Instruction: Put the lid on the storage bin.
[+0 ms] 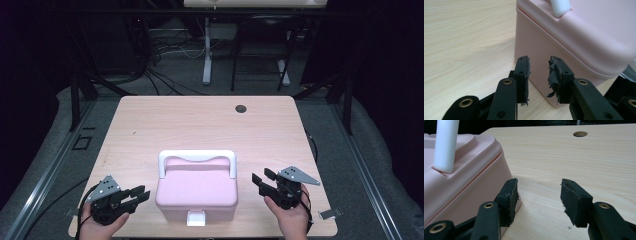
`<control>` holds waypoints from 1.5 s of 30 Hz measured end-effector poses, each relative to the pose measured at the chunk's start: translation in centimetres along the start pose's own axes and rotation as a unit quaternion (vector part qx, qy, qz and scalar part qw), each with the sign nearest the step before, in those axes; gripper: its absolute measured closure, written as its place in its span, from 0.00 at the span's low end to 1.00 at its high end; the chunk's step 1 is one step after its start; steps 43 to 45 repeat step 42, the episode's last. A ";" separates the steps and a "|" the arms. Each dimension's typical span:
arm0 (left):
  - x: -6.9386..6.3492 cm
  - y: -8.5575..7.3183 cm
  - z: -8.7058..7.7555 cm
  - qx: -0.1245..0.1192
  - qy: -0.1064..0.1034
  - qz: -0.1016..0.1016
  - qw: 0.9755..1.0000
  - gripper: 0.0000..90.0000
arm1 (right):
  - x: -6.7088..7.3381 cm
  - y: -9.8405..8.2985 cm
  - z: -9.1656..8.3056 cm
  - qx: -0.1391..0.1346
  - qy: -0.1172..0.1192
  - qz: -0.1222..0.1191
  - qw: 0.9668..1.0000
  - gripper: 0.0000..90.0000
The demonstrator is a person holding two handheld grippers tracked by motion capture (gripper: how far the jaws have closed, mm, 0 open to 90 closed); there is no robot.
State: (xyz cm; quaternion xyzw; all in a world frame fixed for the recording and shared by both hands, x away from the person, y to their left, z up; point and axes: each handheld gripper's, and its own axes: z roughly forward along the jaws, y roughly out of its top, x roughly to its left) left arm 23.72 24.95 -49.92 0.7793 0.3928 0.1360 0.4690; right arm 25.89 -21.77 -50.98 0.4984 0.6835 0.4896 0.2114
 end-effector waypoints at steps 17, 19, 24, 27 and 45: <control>1.8 0.5 1.7 -0.002 0.021 -0.019 1.000 0.73 | 0.0 -0.2 0.2 0.006 -0.001 -0.009 1.000 0.53; 1.9 0.5 1.8 -0.004 0.022 -0.021 1.000 0.72 | 0.0 -0.3 0.3 0.008 -0.001 -0.012 1.000 0.53; 2.5 0.6 2.4 -0.003 0.026 -0.028 0.999 0.72 | 0.1 -0.4 0.5 0.015 -0.001 -0.026 1.000 0.53; 2.8 0.7 2.8 -0.003 0.028 -0.030 0.999 0.71 | 0.0 -0.5 0.6 0.014 0.002 -0.021 1.000 0.53; 4.1 -0.1 4.3 0.005 0.050 -0.034 0.998 0.61 | -0.2 -1.1 1.1 0.019 -0.012 -0.040 0.999 0.50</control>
